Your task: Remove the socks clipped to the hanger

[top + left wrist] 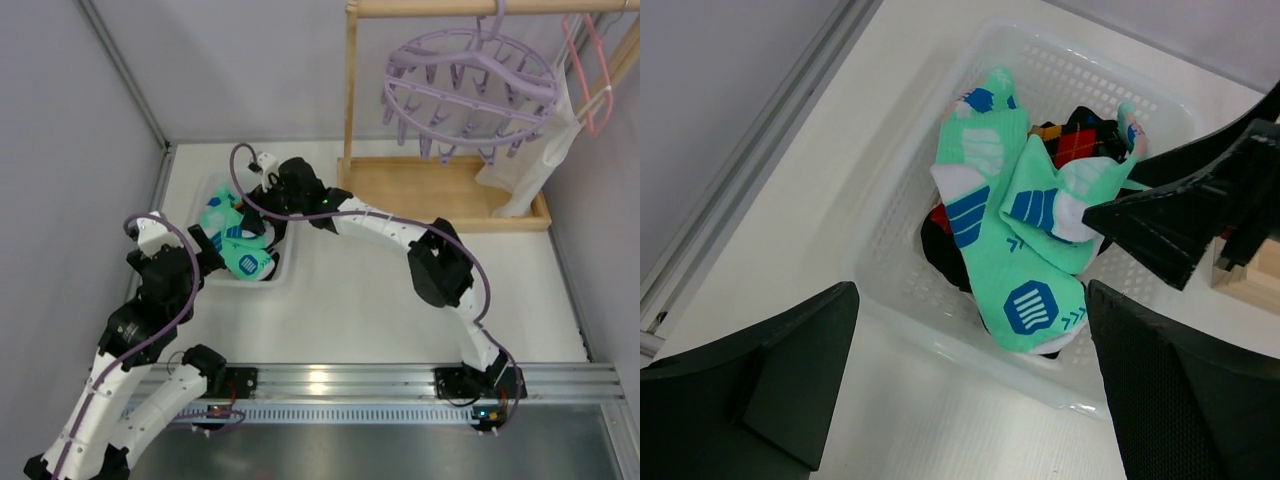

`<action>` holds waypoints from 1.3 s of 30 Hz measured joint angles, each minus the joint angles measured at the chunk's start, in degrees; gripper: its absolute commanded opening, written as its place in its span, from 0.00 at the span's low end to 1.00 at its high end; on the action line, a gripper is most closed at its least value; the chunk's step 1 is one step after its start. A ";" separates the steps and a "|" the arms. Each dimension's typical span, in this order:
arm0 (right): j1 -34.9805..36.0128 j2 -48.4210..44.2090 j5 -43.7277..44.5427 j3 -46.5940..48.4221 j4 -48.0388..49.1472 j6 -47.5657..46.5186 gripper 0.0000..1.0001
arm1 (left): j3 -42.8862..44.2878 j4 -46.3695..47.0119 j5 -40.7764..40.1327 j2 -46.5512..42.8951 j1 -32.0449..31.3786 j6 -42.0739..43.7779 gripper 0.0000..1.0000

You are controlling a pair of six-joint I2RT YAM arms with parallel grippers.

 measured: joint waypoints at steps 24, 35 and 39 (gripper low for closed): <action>-0.52 -74.01 51.43 -58.77 -9.94 4.07 0.99 | -2.73 8.74 32.22 11.61 17.53 9.64 0.98; -0.55 -96.21 64.57 -60.67 -29.46 8.46 0.99 | -5.53 10.01 34.42 5.07 20.35 11.28 0.98; -0.55 -103.21 65.83 -60.67 -33.07 8.50 0.99 | -5.53 10.34 33.92 2.43 19.96 11.30 0.98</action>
